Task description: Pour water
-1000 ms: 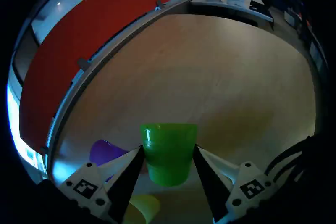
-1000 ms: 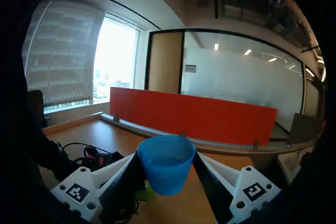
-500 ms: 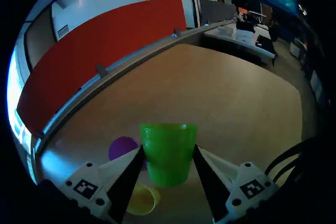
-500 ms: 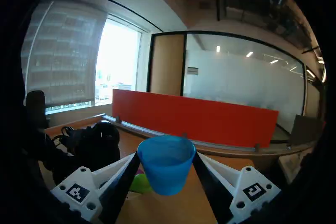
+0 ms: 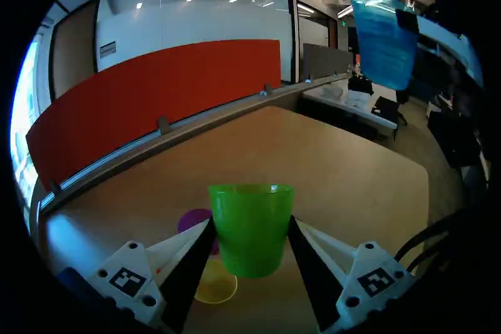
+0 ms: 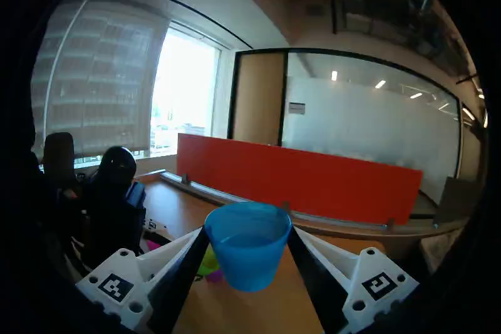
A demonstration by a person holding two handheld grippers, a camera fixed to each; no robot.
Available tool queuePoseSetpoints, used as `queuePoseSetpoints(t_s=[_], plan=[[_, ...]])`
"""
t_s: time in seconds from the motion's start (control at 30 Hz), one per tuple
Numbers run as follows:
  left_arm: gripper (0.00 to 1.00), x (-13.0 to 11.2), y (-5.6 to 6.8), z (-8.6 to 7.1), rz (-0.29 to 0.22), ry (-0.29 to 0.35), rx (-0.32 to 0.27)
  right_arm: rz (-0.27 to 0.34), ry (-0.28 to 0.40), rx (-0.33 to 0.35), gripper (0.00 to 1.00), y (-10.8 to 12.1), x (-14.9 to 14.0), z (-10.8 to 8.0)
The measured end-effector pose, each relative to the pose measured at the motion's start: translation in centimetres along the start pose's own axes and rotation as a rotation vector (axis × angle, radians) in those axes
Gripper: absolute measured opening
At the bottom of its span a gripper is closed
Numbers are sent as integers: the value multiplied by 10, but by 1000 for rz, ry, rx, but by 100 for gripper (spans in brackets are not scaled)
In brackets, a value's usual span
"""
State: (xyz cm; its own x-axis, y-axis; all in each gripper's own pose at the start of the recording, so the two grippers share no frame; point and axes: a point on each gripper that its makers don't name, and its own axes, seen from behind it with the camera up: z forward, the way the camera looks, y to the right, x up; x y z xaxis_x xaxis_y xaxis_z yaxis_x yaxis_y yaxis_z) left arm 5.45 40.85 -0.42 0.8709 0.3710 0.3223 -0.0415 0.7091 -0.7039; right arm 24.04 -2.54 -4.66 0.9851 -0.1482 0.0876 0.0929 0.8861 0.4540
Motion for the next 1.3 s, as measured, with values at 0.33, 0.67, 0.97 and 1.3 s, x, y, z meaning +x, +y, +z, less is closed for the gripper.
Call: queuePoseSetpoints(t_s=[0.33, 0.67, 0.97, 1.3], plan=[[79, 10, -13, -40, -44, 76, -4, -15, 3, 35, 91, -19, 7, 7], [79, 16, -21, -80, -77, 143, -44, -31, -3, 66, 91, -36, 4, 14], [79, 34, -27, -122, -115, 258, -95, -39, -3, 106, 91, -60, 8, 22], [79, 32, -38, -154, -102, 297, -95, -50, 0, 149, 91, -84, 12, 32]])
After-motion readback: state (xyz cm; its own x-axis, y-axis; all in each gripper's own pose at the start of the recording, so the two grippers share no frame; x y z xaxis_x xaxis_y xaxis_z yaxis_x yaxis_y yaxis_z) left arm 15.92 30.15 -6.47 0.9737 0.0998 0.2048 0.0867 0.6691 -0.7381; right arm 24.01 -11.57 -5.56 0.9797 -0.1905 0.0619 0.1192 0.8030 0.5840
